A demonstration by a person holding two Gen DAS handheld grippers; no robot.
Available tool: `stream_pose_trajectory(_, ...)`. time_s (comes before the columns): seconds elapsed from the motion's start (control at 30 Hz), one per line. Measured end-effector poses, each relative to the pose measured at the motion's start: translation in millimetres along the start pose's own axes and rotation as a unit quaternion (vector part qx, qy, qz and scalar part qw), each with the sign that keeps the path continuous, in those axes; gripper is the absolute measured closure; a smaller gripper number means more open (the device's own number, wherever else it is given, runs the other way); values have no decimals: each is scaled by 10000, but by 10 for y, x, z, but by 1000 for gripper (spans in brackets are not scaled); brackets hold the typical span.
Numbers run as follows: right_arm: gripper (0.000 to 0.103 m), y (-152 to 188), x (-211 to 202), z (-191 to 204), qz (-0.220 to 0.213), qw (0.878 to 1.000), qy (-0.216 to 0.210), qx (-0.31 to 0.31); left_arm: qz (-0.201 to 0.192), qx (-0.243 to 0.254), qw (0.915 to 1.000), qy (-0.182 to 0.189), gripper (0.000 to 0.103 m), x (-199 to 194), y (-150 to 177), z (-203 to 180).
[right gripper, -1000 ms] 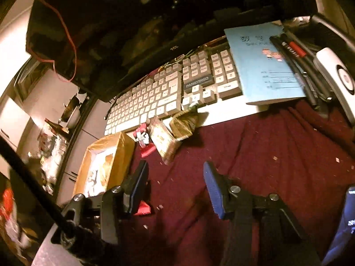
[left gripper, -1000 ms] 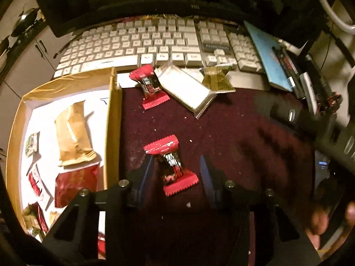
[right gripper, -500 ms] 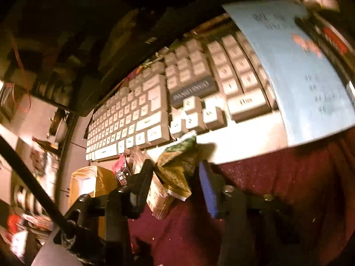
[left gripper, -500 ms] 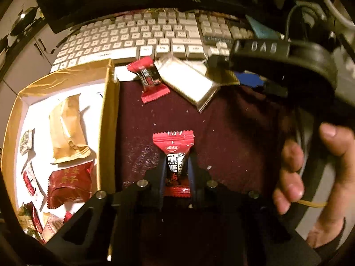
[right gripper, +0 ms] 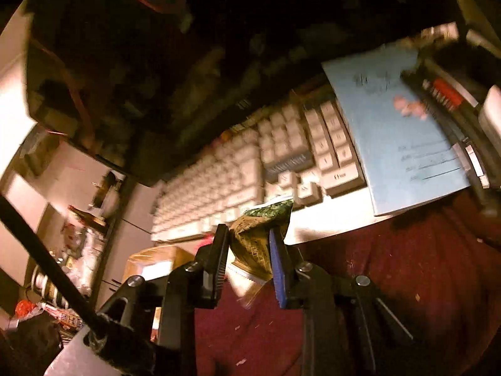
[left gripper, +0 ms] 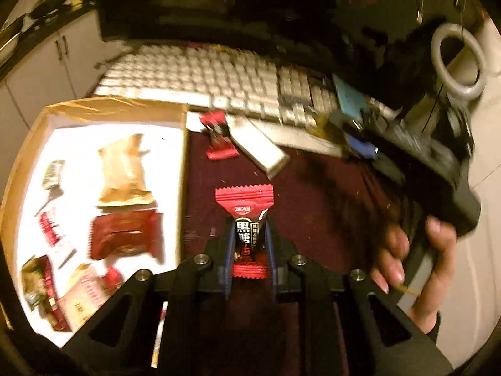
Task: Organize snacks
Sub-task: 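Carry the red candy and green-gold packet into the tray and open both grippers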
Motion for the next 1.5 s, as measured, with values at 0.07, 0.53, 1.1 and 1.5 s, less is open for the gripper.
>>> stream_pose_trajectory(0.07, 78, 61, -157, 143, -44, 9995, -299, -115, -175, -210, 9996, 7, 83, -206, -26, 161)
stream_pose_trajectory(0.53, 78, 814, 217, 1362, 1217, 9708, -1373, -1548, -397, -1070, 9888, -964, 83, -468, -27, 1372)
stream_pose_trajectory(1.1, 77, 942, 1053, 1512, 1603, 9511, 128, -2637, 120, -786, 9873, -1373, 83, 131, -230, 1631)
stream_pose_trajectory(1.5, 41, 779, 493, 1312, 1128, 9765, -313, -1809, -758, -458, 9811, -1718, 22, -264, -201, 1378)
Point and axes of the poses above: each gripper's, at about its wrist camera, not at the fingertips, and x roughly the way its jaws point, z to its left, y to its underside, the point moved 4 cm from there along x, roughly the way its jaws point, and after that the axes turned 8 degrees about -z, right-handed, at the moved point
